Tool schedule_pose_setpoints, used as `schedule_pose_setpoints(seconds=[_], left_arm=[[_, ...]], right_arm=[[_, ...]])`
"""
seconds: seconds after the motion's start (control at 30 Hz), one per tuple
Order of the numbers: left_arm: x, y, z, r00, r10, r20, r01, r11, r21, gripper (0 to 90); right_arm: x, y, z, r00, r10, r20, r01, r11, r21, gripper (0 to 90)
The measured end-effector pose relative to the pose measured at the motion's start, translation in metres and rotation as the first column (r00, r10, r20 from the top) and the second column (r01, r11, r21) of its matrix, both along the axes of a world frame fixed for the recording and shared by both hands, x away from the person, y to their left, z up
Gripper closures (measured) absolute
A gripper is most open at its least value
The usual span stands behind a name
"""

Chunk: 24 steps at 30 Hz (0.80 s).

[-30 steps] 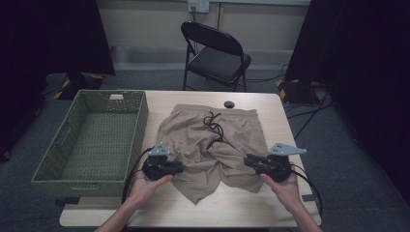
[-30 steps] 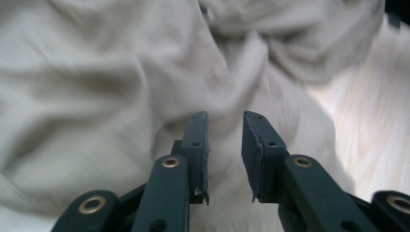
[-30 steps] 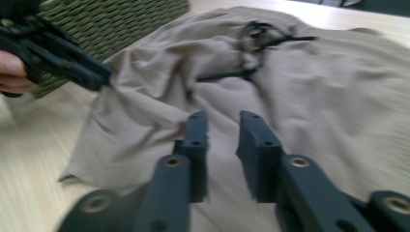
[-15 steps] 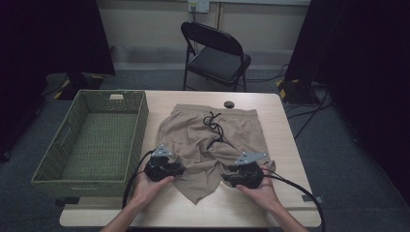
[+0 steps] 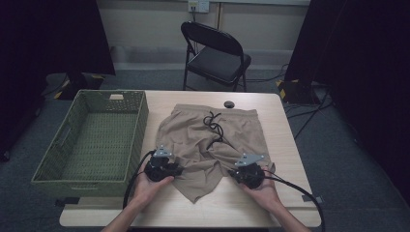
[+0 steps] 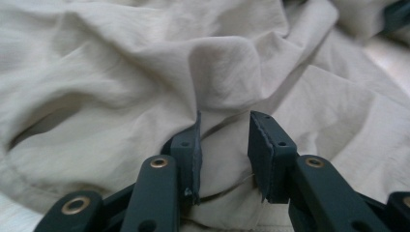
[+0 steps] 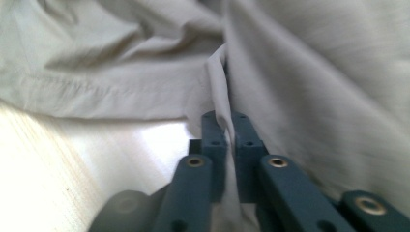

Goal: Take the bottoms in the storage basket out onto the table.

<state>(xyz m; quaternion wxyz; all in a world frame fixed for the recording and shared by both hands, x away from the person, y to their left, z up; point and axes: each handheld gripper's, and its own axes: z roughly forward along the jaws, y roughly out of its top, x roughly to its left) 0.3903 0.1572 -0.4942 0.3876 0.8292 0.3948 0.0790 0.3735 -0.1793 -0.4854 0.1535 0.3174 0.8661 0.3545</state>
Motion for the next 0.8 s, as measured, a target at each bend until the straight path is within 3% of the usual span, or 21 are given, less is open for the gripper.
schedule_pose_setpoints(seconds=[0.03,0.13,0.17,0.23,0.33,0.37,0.43,0.47,0.57,0.67,0.7,0.8], left_arm=[[0.001,0.003,0.000,0.9999,0.015,0.003,-0.015,0.9998,0.011,65.5],[0.002,0.006,0.001,0.9985,0.053,0.012,-0.054,0.9982,0.025,65.6],[0.003,0.008,0.001,0.9980,0.059,0.022,-0.060,0.9973,0.042,65.6],[0.003,0.009,0.001,0.9958,0.086,0.031,-0.087,0.9948,0.052,65.5],[0.003,0.008,0.001,0.9947,0.094,0.042,-0.096,0.9931,0.067,65.4],[0.004,0.008,0.001,0.9950,0.090,0.043,-0.093,0.9935,0.066,65.1],[0.004,0.009,0.001,0.9948,0.096,0.032,-0.098,0.9939,0.051,65.0],[0.004,0.009,0.001,0.9940,0.105,0.034,-0.106,0.9929,0.054,64.9],[0.004,0.009,0.001,0.9939,0.106,0.030,-0.107,0.9930,0.050,63.4],[0.004,0.009,0.002,0.9942,0.105,0.024,-0.106,0.9931,0.049,61.5],[0.004,0.009,0.002,0.9942,0.105,0.022,-0.106,0.9932,0.049,61.2],[0.003,0.008,0.002,0.9943,0.105,0.015,-0.106,0.9934,0.045,60.3]], right_arm=[[-0.001,-0.010,0.011,0.9997,-0.024,0.012,0.023,0.998,0.064,88.0],[-0.005,-0.020,0.022,0.9984,-0.044,0.035,0.040,0.994,0.106,88.3],[-0.010,-0.037,0.035,0.9949,-0.083,0.057,0.073,0.985,0.159,88.3],[-0.011,-0.043,0.039,0.9932,-0.098,0.062,0.086,0.981,0.174,88.3],[-0.018,-0.073,0.050,0.9811,-0.172,0.089,0.149,0.964,0.220,88.2],[-0.020,-0.089,0.052,0.9726,-0.212,0.095,0.186,0.955,0.230,88.3],[-0.021,-0.097,0.053,0.9678,-0.232,0.097,0.205,0.951,0.232,88.2],[-0.024,-0.115,0.050,0.9568,-0.276,0.092,0.249,0.941,0.230,88.2],[-0.026,-0.126,0.041,0.9504,-0.302,0.075,0.283,0.939,0.197,84.2],[-0.027,-0.126,0.036,0.9509,-0.303,0.062,0.290,0.943,0.165,76.4],[-0.029,-0.123,0.036,0.9531,-0.297,0.060,0.284,0.945,0.159,62.2],[-0.035,-0.120,0.040,0.9564,-0.283,0.071,0.267,0.947,0.178,59.4]])
